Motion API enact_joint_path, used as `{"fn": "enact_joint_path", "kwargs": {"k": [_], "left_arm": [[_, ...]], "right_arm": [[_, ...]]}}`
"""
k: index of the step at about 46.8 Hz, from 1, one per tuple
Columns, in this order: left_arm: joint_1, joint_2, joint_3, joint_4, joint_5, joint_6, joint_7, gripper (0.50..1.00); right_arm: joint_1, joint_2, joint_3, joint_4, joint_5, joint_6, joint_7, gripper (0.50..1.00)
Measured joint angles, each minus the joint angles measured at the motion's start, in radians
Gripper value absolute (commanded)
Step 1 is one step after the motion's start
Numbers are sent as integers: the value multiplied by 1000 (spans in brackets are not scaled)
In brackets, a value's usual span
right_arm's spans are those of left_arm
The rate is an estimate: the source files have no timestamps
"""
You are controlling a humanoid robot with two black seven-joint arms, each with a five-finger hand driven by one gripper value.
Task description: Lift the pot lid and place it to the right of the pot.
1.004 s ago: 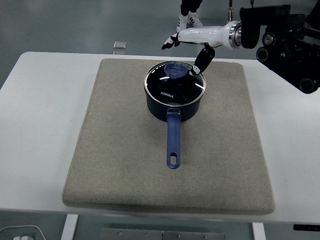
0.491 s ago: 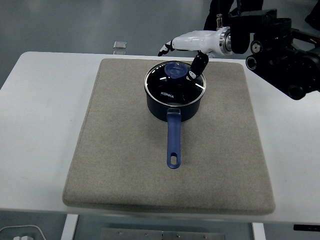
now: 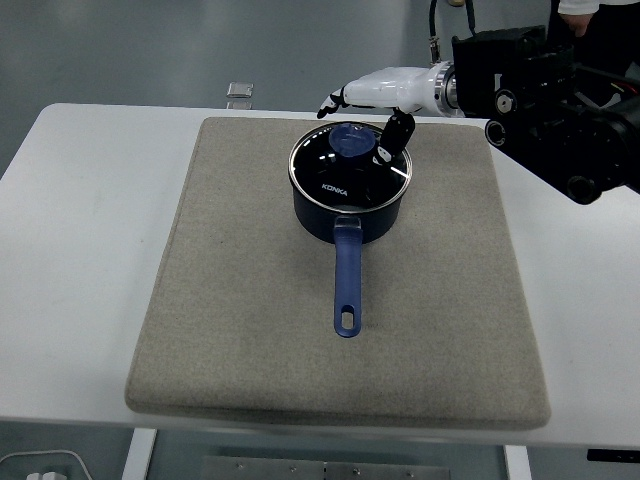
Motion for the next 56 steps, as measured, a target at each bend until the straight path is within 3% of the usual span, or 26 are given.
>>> {"fn": "enact_joint_path", "kwargs": {"k": [26, 43, 56], "left_arm": [[0, 0, 0, 0, 0, 0, 0, 1000], [0, 0, 0, 0, 0, 0, 0, 1000], [0, 0, 0, 0, 0, 0, 0, 1000]], "right_arm": [[-8, 3, -6, -7, 4, 6, 0, 899], [-15, 13, -7, -8, 1, 11, 0, 799], [-15, 12, -5, -7, 1, 14, -1, 799]]}}
